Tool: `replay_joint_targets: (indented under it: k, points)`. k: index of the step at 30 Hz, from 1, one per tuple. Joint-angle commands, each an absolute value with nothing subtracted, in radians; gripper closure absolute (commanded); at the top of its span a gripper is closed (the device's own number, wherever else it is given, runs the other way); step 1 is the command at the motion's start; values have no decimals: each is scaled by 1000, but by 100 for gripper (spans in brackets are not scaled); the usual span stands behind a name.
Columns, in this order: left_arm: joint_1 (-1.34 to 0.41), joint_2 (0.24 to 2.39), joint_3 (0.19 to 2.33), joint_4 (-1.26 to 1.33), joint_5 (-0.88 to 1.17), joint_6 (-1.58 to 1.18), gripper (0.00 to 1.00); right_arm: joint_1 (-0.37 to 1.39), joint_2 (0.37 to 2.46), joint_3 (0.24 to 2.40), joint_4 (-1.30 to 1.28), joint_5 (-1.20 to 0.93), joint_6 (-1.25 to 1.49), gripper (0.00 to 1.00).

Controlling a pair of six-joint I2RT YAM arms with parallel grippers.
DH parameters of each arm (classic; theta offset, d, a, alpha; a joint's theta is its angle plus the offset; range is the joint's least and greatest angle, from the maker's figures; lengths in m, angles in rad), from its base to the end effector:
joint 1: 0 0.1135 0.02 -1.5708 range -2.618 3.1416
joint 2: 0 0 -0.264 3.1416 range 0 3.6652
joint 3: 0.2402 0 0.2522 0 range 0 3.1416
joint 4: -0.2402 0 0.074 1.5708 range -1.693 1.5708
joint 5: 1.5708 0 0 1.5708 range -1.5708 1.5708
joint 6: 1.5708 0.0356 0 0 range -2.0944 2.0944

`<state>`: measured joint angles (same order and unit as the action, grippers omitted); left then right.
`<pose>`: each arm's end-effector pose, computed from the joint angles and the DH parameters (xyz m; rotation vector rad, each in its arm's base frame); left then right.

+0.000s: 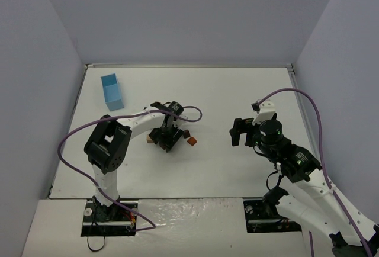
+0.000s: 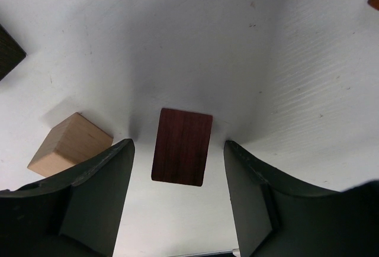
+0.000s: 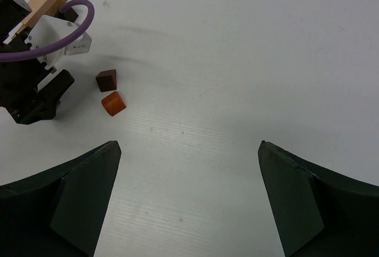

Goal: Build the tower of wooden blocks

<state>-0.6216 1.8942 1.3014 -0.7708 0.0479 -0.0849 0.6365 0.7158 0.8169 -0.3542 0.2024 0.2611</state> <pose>0.2942 -0.2128 0.1695 0.7916 2.8509 -0.1729 0.1360 0.0916 0.3439 -0.2008 1.8309 0.4489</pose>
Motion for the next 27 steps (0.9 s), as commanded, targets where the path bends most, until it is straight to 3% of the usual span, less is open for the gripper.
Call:
replay_joint_targets:
  k: [1, 9, 18, 20, 23, 27]
  points:
    - [-623, 1853, 1317, -782, 29, -104, 42, 640, 720, 822, -285, 216, 264, 0]
    - [-618, 1835, 1330, -789, 38, -110, 43, 639, 719, 825, -285, 215, 262, 0]
    - [-605, 1815, 1347, -809, 49, -108, 53, 640, 723, 831, -285, 216, 258, 0]
    - [-604, 1806, 1353, -816, 49, -109, 60, 640, 723, 833, -285, 219, 255, 0]
    - [-604, 1790, 1370, -827, 56, -111, 80, 640, 729, 837, -286, 233, 248, 0]
    - [-598, 1767, 1421, -859, 52, -126, 89, 640, 759, 859, -276, 249, 221, 0]
